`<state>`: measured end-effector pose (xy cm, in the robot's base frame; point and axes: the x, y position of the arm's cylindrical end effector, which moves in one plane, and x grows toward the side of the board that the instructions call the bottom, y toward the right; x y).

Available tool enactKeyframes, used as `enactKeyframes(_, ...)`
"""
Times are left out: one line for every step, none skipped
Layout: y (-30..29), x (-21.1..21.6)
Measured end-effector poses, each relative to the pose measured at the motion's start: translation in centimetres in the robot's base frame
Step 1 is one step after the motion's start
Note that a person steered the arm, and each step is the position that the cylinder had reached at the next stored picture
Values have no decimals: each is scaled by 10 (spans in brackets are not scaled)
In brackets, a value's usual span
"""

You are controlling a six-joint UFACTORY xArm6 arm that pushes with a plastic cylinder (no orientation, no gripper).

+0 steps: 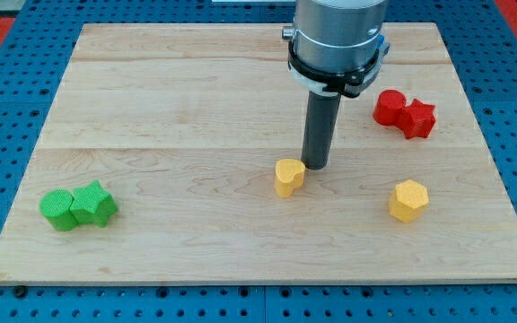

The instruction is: Push the yellow heart to the top left side of the board

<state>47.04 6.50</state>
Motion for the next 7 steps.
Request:
enactKeyframes(11,19)
enactKeyframes(1,32)
enactKeyframes(-11,23)
enactKeyframes(-28,27)
enactKeyframes(-75,33)
enactKeyframes(-87,-9)
enactKeyframes(-106,-40)
